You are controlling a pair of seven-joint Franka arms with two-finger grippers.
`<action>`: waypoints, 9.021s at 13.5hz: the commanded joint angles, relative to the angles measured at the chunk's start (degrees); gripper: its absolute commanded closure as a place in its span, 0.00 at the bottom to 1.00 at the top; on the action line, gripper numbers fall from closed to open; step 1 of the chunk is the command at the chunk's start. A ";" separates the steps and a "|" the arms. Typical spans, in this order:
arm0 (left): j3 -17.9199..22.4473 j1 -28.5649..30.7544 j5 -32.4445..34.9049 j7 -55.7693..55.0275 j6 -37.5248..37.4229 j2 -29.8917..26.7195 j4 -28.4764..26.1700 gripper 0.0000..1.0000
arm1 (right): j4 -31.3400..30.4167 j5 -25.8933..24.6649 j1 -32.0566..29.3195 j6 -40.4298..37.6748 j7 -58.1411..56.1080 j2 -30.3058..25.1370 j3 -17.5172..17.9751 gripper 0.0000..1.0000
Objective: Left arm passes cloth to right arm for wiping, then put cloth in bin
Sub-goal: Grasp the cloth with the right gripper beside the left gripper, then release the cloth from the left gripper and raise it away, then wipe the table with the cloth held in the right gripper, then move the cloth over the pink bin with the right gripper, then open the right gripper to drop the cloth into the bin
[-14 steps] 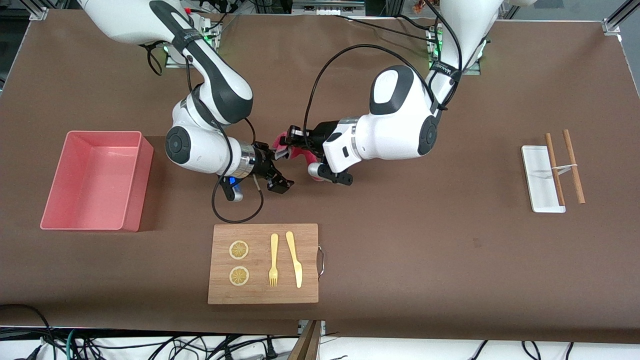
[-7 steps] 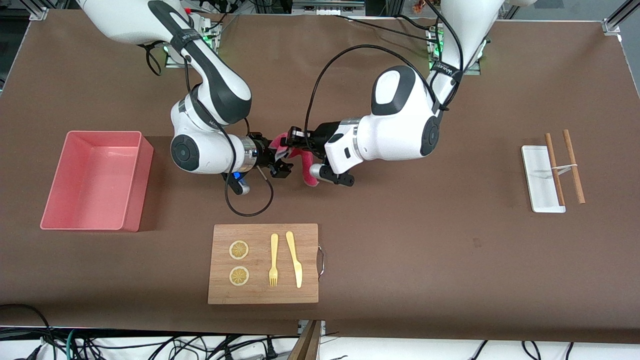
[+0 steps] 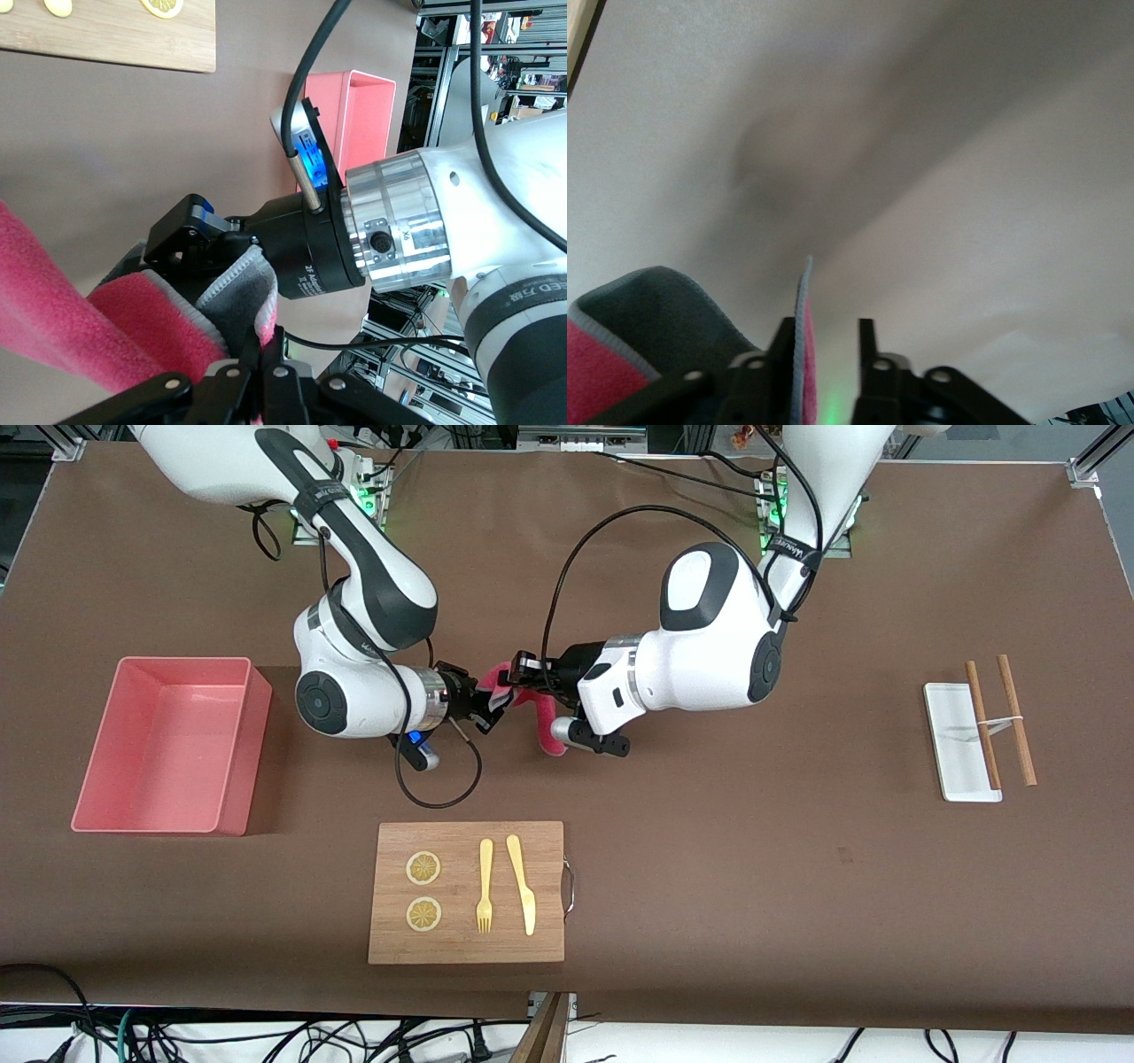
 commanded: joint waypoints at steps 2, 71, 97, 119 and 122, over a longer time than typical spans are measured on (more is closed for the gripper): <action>0.20 -0.05 -1.71 0.60 0.03 0.60 1.32 1.00 | 0.51 -0.11 -1.17 -1.24 -0.97 -0.74 0.20 1.00; 4.25 27.28 58.40 3.24 -28.27 -34.65 -15.38 0.00 | 0.33 -20.23 0.50 5.81 -13.76 6.30 -3.03 1.00; 3.54 27.37 58.05 3.15 -28.27 -34.73 -15.29 0.00 | 22.22 -26.11 -8.20 -40.71 -78.89 -9.88 -29.31 1.00; 3.54 27.37 58.05 3.15 -28.36 -34.73 -15.29 0.00 | -7.67 -23.40 -10.14 4.38 -83.15 -1.26 -36.63 0.00; 3.54 27.37 58.05 3.15 -28.36 -34.73 -15.29 0.00 | -6.61 -23.22 -10.14 2.99 -83.15 -5.20 -36.45 0.00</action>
